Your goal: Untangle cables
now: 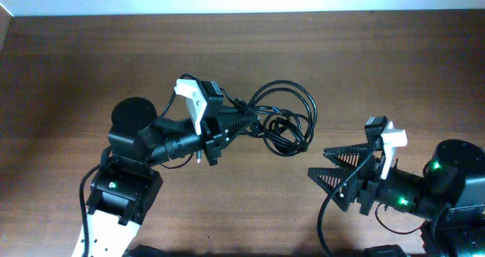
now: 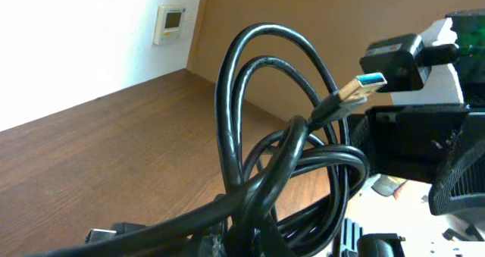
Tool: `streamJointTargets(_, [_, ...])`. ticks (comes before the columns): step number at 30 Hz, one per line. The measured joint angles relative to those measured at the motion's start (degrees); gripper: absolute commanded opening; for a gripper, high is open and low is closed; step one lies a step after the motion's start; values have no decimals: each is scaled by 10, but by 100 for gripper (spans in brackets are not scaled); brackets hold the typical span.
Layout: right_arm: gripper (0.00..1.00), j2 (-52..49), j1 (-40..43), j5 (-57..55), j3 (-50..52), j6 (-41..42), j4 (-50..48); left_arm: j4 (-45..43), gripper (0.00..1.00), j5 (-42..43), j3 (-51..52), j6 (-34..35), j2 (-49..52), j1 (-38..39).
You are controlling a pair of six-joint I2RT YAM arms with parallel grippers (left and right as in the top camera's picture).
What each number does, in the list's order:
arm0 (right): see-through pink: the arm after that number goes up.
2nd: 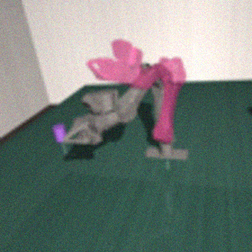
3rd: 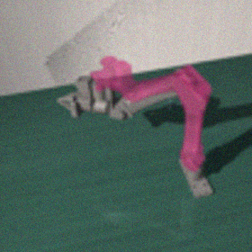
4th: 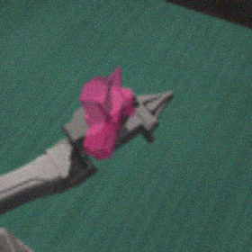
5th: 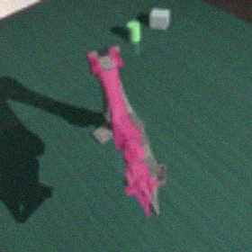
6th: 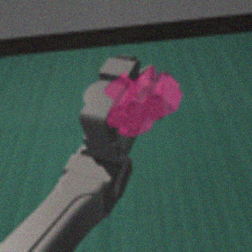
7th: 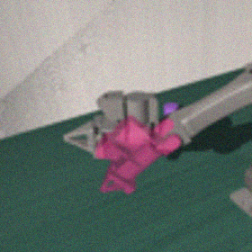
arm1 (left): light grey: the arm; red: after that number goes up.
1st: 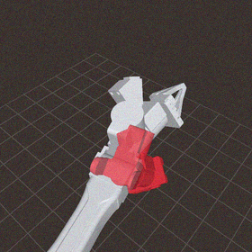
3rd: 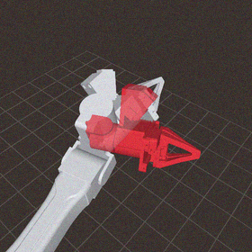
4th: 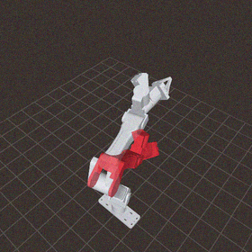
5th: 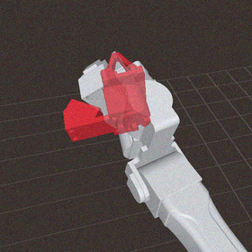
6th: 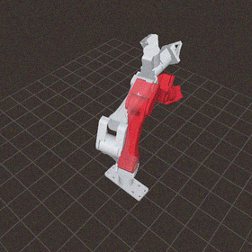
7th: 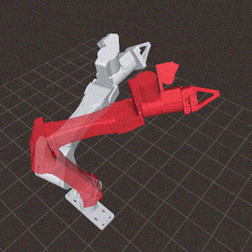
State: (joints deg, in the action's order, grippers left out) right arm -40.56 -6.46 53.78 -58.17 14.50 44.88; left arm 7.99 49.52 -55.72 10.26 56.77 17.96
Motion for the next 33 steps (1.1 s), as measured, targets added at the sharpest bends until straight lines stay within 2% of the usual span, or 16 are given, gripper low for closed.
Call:
streamJointTargets(6, [72,0,0,2,0,0,-10,-35,0,5,0,-2,0,73])
streamJointTargets(8, [59,0,0,2,0,0,-11,-37,0,-10,0,-2,-1,99])
streamJointTargets(9, [37,0,0,2,0,0,-11,-37,0,-21,0,-2,-1,111])
streamJointTargets(10, [10,0,0,3,0,0,-12,-38,0,-33,0,-2,-1,124])
streamJointTargets(11, [4,0,0,3,0,0,-12,-38,0,-42,0,-2,0,132])
streamJointTargets(12, [4,0,0,1,0,-2,-13,-39,0,-48,0,-2,1,133])
streamJointTargets(13, [4,0,0,-3,0,0,-12,-39,17,-54,0,-2,3,134])
streamJointTargets(14, [4,0,0,-5,0,0,-12,-39,68,-57,0,-2,4,134])
streamJointTargets(15, [4,0,0,-6,0,0,-15,-39,99,-62,0,-7,4,134])
streamJointTargets(19, [4,-2,0,-40,0,0,-17,3,99,-69,-2,-4,4,107])
streamJointTargets(22, [4,-3,0,-78,2,9,-49,90,99,-72,-4,-4,-2,59])
streamJointTargets(24, [4,-3,0,-92,2,29,-69,111,99,-72,-4,-4,-16,43])
streamJointTargets(33, [4,-3,0,-76,2,98,-77,128,99,-14,-4,-15,-30,42])
